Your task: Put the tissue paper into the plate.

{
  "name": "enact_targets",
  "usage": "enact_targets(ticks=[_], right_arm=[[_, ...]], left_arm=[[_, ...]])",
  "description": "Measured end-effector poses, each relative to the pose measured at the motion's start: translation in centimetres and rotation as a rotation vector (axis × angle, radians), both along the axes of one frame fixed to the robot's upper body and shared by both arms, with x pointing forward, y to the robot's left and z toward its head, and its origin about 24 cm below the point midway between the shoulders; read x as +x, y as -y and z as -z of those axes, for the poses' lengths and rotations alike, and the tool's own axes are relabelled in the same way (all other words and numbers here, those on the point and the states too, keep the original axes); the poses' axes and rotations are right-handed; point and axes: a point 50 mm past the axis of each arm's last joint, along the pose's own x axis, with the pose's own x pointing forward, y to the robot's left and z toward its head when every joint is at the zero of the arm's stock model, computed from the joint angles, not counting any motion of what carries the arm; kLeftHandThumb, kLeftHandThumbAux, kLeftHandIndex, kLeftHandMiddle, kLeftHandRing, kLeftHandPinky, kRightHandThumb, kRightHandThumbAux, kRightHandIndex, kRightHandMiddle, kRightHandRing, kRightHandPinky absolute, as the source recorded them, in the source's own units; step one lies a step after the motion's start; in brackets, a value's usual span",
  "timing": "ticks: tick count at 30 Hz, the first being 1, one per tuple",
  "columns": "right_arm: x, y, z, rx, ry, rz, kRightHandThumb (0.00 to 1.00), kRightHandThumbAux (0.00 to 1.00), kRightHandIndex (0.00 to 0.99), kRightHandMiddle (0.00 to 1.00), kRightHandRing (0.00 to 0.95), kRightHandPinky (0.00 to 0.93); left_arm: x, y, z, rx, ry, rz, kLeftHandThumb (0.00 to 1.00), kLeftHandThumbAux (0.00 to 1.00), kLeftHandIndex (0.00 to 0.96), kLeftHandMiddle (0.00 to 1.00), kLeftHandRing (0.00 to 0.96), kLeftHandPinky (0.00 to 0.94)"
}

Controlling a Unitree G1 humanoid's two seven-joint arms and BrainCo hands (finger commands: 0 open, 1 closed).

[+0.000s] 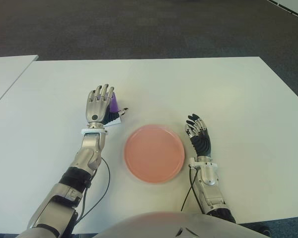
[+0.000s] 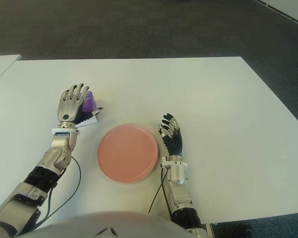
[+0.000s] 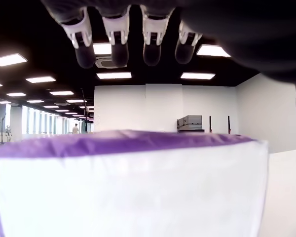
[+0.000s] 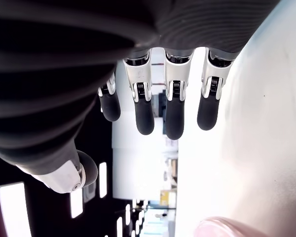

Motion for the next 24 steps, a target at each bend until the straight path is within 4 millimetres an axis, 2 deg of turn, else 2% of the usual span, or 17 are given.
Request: enact_targets(ticks=[24], right_arm=[[0.54,0.03,0.01,0.016,0.011,0.003,0.397,0.624,0.164,0.239,0.253,0.284]], left_arm=[[-0.14,-0.5,0.56,-0.019,-0.028,-0.017,0.278,0.231,0.001,0.0,0.0,0.0]])
